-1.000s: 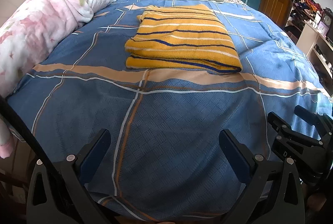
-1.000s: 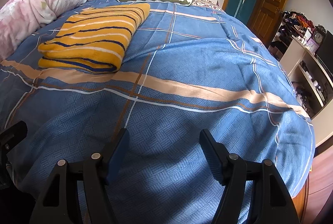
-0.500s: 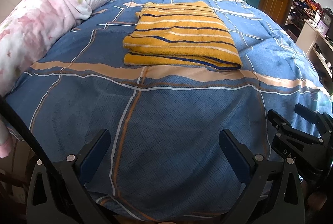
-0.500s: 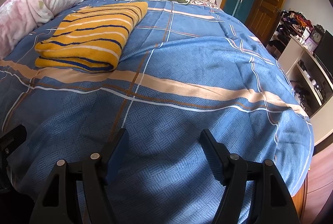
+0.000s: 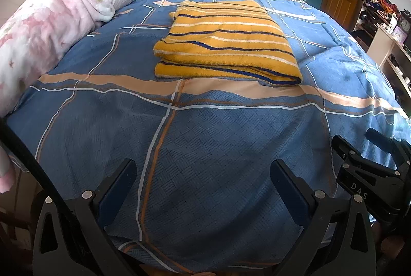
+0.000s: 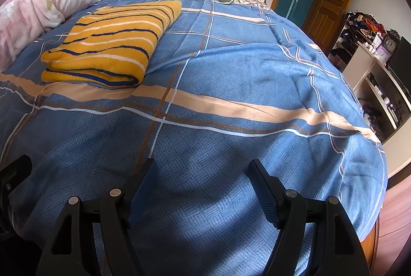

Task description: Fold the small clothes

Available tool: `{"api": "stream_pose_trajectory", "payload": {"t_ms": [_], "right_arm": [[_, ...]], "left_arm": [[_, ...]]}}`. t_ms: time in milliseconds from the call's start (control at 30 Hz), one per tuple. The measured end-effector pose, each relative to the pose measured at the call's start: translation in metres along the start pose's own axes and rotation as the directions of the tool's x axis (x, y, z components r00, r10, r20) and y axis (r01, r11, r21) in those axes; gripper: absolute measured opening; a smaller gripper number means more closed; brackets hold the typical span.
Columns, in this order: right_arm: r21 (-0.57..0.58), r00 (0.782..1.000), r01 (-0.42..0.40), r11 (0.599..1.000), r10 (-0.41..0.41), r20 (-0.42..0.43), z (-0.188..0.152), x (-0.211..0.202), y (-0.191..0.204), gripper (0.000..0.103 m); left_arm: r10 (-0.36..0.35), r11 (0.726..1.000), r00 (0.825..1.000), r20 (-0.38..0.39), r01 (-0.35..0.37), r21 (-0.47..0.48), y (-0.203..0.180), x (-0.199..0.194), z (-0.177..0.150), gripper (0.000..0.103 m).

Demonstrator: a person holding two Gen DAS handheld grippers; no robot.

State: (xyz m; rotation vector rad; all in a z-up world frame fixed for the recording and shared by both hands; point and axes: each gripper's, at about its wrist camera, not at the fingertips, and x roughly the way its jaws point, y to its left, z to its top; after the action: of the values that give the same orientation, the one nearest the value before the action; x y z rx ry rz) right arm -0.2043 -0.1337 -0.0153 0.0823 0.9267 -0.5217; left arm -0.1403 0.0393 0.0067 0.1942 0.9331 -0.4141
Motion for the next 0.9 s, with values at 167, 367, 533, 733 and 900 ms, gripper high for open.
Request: {"api": "stream_pose_trajectory", "payload": {"t_ms": [167, 367, 533, 733, 900], "right_arm": [[-0.002, 1.0, 0.005, 1.0, -0.005, -0.004, -0.0004, 0.0006, 0.0, 0.079], [0.002, 1.0, 0.004, 1.0, -0.004, -0.004, -0.0006, 0.0007, -0.0006, 0.08], [0.002, 1.0, 0.004, 1.0, -0.004, -0.004, -0.0007, 0.001, -0.0011, 0.08], [0.003, 1.0, 0.004, 1.0, -0.004, -0.004, -0.0005, 0.0013, -0.0013, 0.08], [0.003, 1.0, 0.004, 1.0, -0.004, -0.004, -0.0005, 0.0012, -0.0014, 0.081]], "left_arm": [[-0.001, 1.0, 1.0, -0.002, 0.001, 0.003, 0.0006, 0.0005, -0.0006, 0.103], [-0.001, 1.0, 1.0, -0.008, 0.001, 0.005, -0.0001, 0.0021, -0.0021, 0.103], [-0.002, 1.0, 1.0, -0.01, 0.002, 0.006, -0.0006, 0.0023, -0.0025, 0.103], [-0.004, 1.0, 1.0, -0.011, 0.004, 0.006, -0.0008, 0.0028, -0.0032, 0.103], [-0.007, 1.0, 1.0, -0.018, 0.008, 0.009, -0.0011, 0.0047, -0.0042, 0.103]]}}
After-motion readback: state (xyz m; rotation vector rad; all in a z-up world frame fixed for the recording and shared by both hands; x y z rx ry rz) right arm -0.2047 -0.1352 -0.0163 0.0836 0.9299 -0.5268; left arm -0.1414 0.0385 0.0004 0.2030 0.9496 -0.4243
